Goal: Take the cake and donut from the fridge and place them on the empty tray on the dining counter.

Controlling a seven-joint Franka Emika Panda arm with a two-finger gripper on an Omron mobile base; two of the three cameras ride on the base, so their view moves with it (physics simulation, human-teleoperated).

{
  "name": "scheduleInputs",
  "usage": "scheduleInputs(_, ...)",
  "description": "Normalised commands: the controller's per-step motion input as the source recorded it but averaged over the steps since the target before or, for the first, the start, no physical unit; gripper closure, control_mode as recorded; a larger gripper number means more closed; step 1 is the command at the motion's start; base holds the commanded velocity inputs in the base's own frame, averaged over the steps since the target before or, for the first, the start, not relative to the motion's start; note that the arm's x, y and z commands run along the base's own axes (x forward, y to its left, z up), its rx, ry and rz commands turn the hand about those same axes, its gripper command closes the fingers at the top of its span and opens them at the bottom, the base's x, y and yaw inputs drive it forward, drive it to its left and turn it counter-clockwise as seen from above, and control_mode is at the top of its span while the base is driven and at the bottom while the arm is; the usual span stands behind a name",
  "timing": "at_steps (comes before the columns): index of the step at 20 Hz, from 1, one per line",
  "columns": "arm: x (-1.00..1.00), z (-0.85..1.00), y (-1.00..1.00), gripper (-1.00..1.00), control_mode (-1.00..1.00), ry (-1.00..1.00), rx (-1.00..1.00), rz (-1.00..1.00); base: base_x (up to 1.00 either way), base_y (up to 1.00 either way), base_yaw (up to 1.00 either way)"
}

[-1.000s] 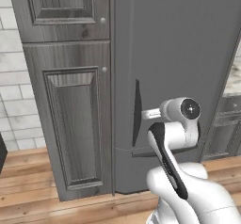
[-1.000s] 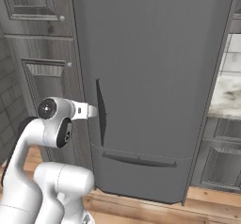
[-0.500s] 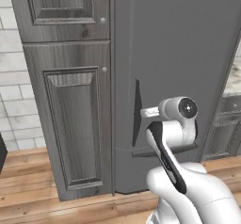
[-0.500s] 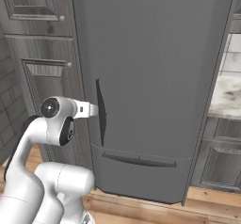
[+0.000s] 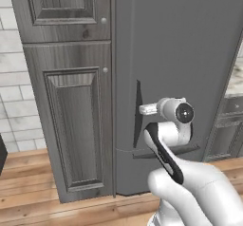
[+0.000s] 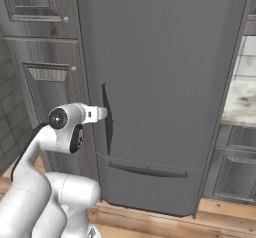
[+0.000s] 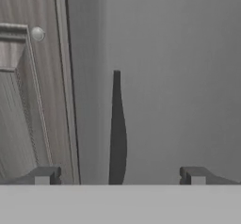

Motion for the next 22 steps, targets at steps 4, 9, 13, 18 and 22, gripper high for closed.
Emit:
scheduleInputs(4, 0.5, -0.19, 0.0, -1.0, -1.0, -0.27, 0.0, 0.0, 0.0, 0.0, 0.0)
scheduleInputs(9, 0.56, -0.16, 0.0, -1.0, -1.0, -0.23, 0.0, 0.0, 0.0, 0.0, 0.0)
scheduleInputs(13, 0.72, -0.32, 0.0, -1.0, -1.0, -0.12, 0.0, 0.0, 0.0, 0.0, 0.0)
scheduleInputs(18, 0.7, -0.44, 0.0, -1.0, -1.0, -0.05, 0.0, 0.0, 0.0, 0.0, 0.0)
scheduleInputs(22, 0.74, -0.39, 0.0, -1.0, -1.0, -0.01, 0.0, 0.0, 0.0, 0.0, 0.0)
